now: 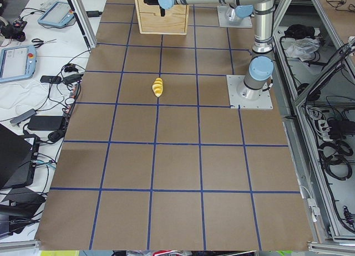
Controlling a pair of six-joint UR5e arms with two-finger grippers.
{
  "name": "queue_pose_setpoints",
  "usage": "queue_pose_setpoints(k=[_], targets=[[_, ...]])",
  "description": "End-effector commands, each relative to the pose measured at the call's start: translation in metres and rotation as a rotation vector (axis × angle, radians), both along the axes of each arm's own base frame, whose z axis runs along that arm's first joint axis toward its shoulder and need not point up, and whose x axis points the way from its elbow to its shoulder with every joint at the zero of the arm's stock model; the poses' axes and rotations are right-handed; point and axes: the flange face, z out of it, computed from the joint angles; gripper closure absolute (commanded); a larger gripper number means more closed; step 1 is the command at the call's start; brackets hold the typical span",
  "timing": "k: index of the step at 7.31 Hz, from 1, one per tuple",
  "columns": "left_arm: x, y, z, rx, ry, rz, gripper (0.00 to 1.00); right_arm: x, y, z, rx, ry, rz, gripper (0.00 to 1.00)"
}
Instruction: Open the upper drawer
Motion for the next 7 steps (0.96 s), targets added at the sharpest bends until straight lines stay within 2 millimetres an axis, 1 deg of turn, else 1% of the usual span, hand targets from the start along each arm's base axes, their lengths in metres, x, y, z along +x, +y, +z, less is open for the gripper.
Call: queue_pose_setpoints(k=[1,3,4,6,7], targets=[[0.001,0.0,-0.001,-0.007,-0.003,-0.017,0.0,0.0,0.0,0.0,0.0,0.0,0.0,0.0],[0.002,0.003,-0.009,-0.014,-0.011,-0.07,0.0,0.0,0.0,0.0,-0.001,0.0,-0.001,0.0],[0.004,0.003,-0.007,-0.018,-0.011,-0.075,0.0,-0.001,0.0,0.0,0.0,0.0,-0.001,0.0],[0.019,-0.004,-0.001,-0.05,-0.009,-0.109,0.0,0.0,0.0,0.0,-0.001,0.0,-0.001,0.0],[0.02,-0.004,0.001,-0.061,-0.011,-0.126,0.0,-0.001,0.0,0.0,-0.001,0.0,-0.003,0.0]])
